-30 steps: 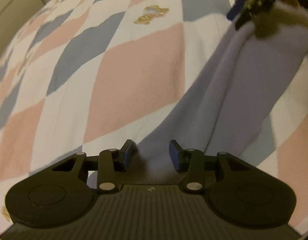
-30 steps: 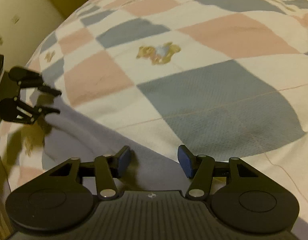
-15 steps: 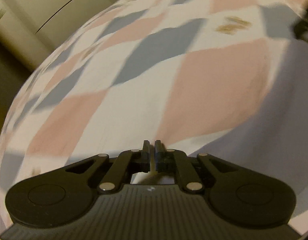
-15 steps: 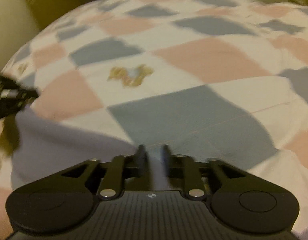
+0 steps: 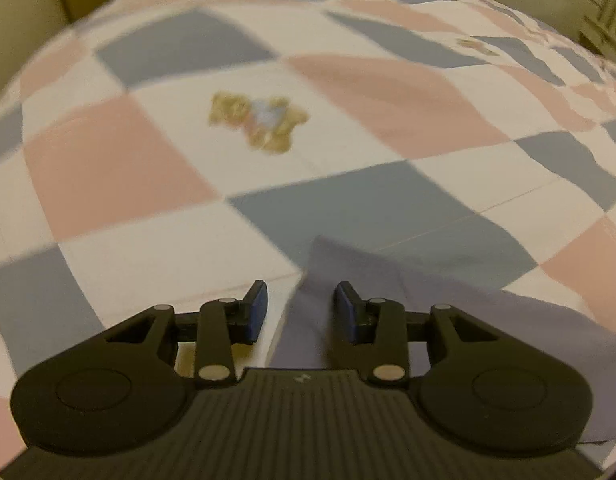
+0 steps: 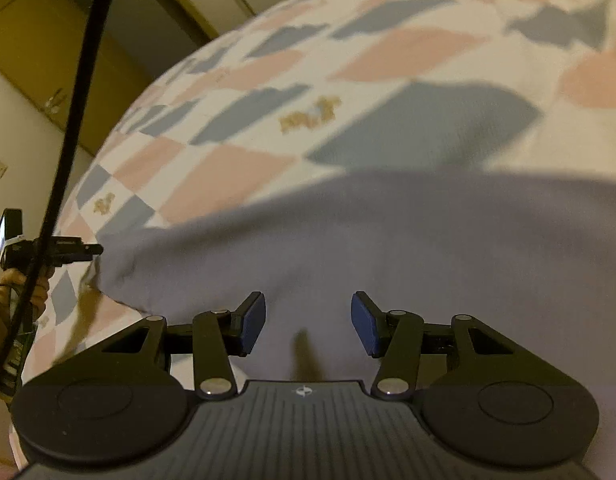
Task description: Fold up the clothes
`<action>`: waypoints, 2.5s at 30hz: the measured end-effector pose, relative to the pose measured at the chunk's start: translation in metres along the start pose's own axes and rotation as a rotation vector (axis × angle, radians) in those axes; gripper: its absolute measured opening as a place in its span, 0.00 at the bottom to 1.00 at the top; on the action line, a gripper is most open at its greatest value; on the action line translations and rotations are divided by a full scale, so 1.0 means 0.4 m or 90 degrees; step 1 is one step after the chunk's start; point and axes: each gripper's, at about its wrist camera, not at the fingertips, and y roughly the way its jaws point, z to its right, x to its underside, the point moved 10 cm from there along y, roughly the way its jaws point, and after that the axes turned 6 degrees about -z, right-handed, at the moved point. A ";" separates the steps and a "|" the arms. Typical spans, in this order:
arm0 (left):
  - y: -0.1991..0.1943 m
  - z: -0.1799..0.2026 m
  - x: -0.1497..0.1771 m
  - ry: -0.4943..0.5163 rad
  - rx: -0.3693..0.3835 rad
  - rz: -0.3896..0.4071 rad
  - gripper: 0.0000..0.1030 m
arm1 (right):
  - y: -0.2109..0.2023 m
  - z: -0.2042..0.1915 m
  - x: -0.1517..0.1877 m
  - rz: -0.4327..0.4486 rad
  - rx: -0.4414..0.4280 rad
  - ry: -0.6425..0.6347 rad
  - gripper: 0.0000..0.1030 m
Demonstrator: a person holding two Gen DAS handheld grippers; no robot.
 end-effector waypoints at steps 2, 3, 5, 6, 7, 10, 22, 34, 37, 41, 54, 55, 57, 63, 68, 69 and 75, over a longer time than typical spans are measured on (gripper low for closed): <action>0.018 -0.002 -0.003 -0.010 0.013 -0.002 0.35 | 0.002 0.017 0.012 0.002 0.003 0.029 0.49; 0.026 0.007 -0.009 -0.006 0.016 0.002 0.37 | 0.003 0.022 0.014 0.005 0.004 0.037 0.49; 0.040 0.034 -0.024 0.014 0.025 0.011 0.36 | 0.006 0.026 0.015 0.008 0.008 0.047 0.49; 0.040 0.052 -0.029 0.031 0.029 0.019 0.16 | 0.009 0.027 0.013 0.007 0.012 0.045 0.49; 0.031 0.070 -0.032 0.051 0.027 0.032 0.01 | 0.010 0.026 0.010 0.007 0.017 0.043 0.49; -0.041 0.108 -0.049 0.099 0.008 0.121 0.00 | 0.009 0.023 0.009 0.009 0.024 0.037 0.49; -0.004 -0.027 -0.065 0.044 -0.093 0.118 0.01 | 0.023 0.016 0.016 0.017 0.035 0.051 0.51; 0.019 0.010 -0.122 -0.033 0.105 -0.021 0.41 | 0.029 0.011 0.034 0.007 0.031 0.050 0.59; 0.072 0.062 -0.087 0.070 0.055 -0.083 0.29 | 0.034 0.012 0.037 0.004 0.030 0.046 0.60; -0.018 0.110 -0.097 0.090 0.054 0.038 0.01 | 0.031 0.016 0.040 0.006 0.026 0.045 0.60; -0.056 0.004 -0.143 0.068 -0.082 0.170 0.03 | 0.027 0.008 0.039 0.014 0.021 0.039 0.60; -0.007 0.003 -0.139 0.098 -0.122 0.149 0.07 | 0.029 0.008 0.037 0.013 0.023 0.037 0.61; 0.062 -0.013 -0.128 0.136 -0.176 0.121 0.10 | 0.030 0.006 0.035 0.013 0.026 0.034 0.61; -0.034 -0.046 -0.114 0.059 -0.154 0.142 0.24 | -0.073 0.058 0.039 0.077 0.072 0.059 0.60; -0.145 0.030 -0.004 0.081 -0.008 0.098 0.27 | -0.228 0.185 0.102 0.134 0.144 0.139 0.60; -0.168 0.067 0.054 0.095 0.035 0.075 0.27 | -0.257 0.210 0.125 0.134 0.161 0.147 0.60; -0.266 0.228 0.373 0.160 0.272 -0.075 0.27 | -0.364 0.271 0.312 0.092 0.222 0.167 0.56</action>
